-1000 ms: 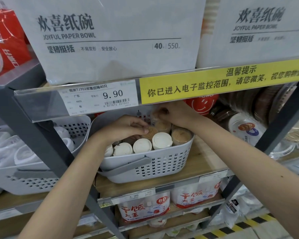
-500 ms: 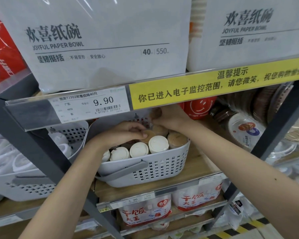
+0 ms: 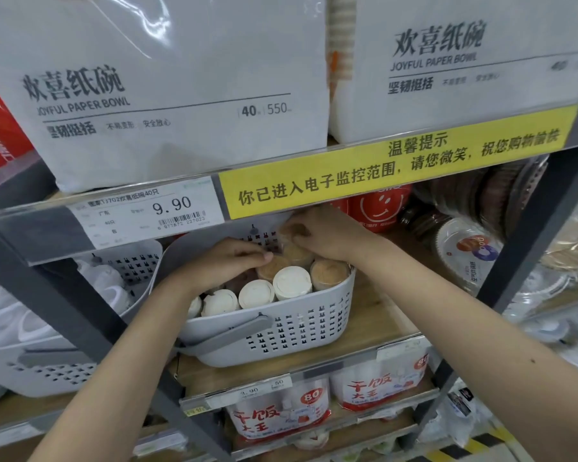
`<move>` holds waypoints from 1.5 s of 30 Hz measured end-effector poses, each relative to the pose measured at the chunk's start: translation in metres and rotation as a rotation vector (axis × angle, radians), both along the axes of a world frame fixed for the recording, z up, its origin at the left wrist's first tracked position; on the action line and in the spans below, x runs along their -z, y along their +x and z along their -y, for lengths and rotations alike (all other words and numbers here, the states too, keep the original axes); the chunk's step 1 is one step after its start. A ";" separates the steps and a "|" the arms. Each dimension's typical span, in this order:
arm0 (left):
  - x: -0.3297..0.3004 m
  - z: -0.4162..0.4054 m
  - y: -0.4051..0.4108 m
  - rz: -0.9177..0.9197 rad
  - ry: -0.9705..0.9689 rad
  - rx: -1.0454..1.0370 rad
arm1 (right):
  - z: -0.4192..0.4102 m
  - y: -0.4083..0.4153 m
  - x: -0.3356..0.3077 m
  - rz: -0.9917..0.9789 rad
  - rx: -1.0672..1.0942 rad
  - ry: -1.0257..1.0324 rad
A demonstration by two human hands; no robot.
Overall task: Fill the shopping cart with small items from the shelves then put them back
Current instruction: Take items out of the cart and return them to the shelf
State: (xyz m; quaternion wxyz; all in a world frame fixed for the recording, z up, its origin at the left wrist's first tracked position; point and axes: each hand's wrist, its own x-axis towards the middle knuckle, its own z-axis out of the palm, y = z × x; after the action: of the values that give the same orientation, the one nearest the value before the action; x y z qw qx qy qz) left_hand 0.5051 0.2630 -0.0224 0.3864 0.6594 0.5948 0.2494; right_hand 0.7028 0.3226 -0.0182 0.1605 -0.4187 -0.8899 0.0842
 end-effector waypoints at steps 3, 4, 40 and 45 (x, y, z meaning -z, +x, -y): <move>0.000 -0.002 0.001 -0.023 0.062 -0.056 | 0.004 0.005 0.001 -0.019 -0.023 0.040; 0.000 -0.002 0.002 -0.046 0.110 -0.041 | 0.004 0.006 0.001 -0.039 -0.026 0.039; 0.072 0.575 -0.179 -0.739 -0.075 -1.066 | 0.368 -0.258 0.088 -0.124 -0.686 -0.214; 0.099 0.725 -0.173 -0.521 -0.189 -1.555 | 0.479 -0.351 0.112 0.065 -0.941 -0.379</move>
State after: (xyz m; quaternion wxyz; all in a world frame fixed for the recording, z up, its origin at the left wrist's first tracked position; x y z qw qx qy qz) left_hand 0.3320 -0.4622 -0.1219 0.0069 0.0607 0.9704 0.2338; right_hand 0.3519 -0.1566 -0.1299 -0.0015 0.0036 -0.9556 0.2946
